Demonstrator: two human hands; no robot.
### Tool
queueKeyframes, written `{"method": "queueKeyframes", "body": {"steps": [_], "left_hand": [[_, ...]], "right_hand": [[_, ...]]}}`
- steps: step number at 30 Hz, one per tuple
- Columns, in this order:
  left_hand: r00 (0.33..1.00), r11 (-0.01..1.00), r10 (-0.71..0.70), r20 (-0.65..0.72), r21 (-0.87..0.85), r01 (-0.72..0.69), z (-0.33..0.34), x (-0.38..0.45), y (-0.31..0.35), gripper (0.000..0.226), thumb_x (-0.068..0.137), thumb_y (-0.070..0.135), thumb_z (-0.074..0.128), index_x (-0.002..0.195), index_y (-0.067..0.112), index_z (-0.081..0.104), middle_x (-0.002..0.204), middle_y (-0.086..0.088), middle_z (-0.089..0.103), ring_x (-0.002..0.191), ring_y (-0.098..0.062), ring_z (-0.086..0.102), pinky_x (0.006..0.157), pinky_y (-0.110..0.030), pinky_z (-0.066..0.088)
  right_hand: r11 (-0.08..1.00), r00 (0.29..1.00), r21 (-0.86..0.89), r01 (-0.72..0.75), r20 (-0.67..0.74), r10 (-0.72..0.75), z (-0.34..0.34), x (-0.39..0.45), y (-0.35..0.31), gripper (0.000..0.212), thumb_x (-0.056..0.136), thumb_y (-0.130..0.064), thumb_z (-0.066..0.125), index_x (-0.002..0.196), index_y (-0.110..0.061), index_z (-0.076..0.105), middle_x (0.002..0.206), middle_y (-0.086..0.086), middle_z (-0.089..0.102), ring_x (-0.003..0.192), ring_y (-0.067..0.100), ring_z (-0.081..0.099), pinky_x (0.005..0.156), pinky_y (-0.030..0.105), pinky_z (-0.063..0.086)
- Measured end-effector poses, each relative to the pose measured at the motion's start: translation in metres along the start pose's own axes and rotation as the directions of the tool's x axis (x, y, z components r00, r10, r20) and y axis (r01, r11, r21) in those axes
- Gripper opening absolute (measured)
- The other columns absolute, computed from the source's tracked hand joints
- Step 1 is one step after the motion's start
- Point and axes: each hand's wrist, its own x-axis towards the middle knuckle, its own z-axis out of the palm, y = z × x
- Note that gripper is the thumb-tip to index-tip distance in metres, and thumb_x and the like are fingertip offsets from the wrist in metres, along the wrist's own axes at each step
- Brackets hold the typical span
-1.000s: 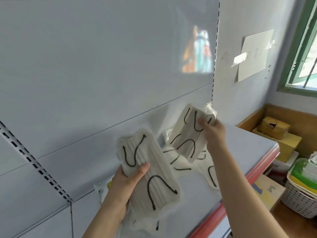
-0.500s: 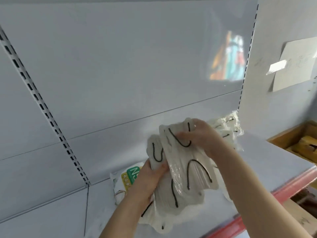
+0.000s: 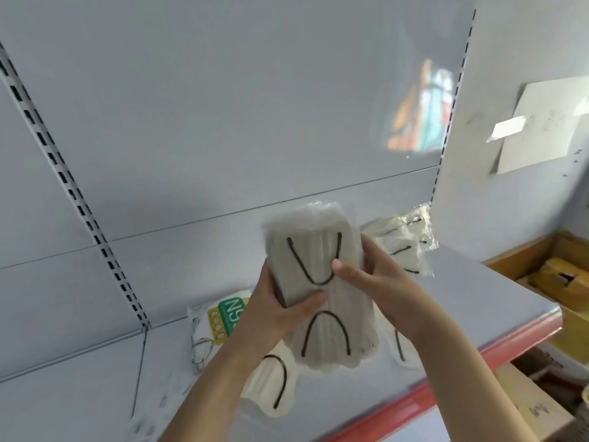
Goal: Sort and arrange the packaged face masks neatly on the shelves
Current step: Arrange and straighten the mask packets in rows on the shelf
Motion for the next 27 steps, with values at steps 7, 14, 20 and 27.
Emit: {"method": "queueKeyframes", "body": {"steps": [7, 14, 20, 27], "left_hand": [[0.994, 0.983, 0.019, 0.109, 0.181, -0.038, 0.028, -0.01, -0.008, 0.051, 0.076, 0.014, 0.088, 0.121, 0.02, 0.064, 0.1, 0.011, 0.077, 0.092, -0.001, 0.073, 0.07, -0.015, 0.055], [0.982, 0.984, 0.038, 0.186, 0.165, -0.07, 0.03, -0.015, -0.006, 0.042, 0.076, 0.005, 0.085, 0.112, 0.02, 0.07, 0.1, 0.009, 0.079, 0.094, -0.006, 0.075, 0.074, -0.019, 0.057], [0.999, 0.993, 0.037, -0.019, 0.116, -0.034, 0.033, -0.023, -0.013, 0.061, 0.06, 0.029, 0.095, 0.114, 0.019, 0.068, 0.101, 0.006, 0.078, 0.094, -0.007, 0.074, 0.072, -0.019, 0.057], [0.988, 0.983, -0.107, 0.11, 0.16, 0.088, 0.029, -0.026, -0.026, 0.058, 0.071, 0.023, 0.092, 0.122, 0.027, 0.064, 0.106, 0.009, 0.077, 0.098, -0.006, 0.073, 0.079, -0.029, 0.061]], "right_hand": [[0.999, 0.997, -0.033, -0.002, 0.072, 0.005, -0.011, -0.03, 0.024, 0.078, 0.075, -0.013, 0.085, 0.14, -0.015, 0.042, 0.112, -0.008, 0.073, 0.109, 0.012, 0.069, 0.085, 0.025, 0.055], [0.999, 0.995, -0.033, 0.036, 0.098, -0.033, -0.02, -0.033, 0.032, 0.102, 0.068, -0.032, 0.089, 0.151, -0.024, 0.029, 0.132, -0.003, 0.064, 0.124, 0.015, 0.06, 0.099, 0.036, 0.052], [0.984, 0.977, 0.032, 0.175, -0.129, -0.169, -0.02, -0.031, 0.043, 0.042, 0.052, -0.036, 0.092, 0.086, -0.033, 0.069, 0.088, -0.002, 0.074, 0.091, 0.015, 0.072, 0.078, 0.034, 0.056], [0.998, 0.989, -0.04, 0.05, 0.144, -0.044, -0.021, -0.02, 0.033, 0.077, 0.066, -0.023, 0.092, 0.131, -0.007, 0.055, 0.116, 0.006, 0.073, 0.114, 0.022, 0.067, 0.088, 0.03, 0.055]]}}
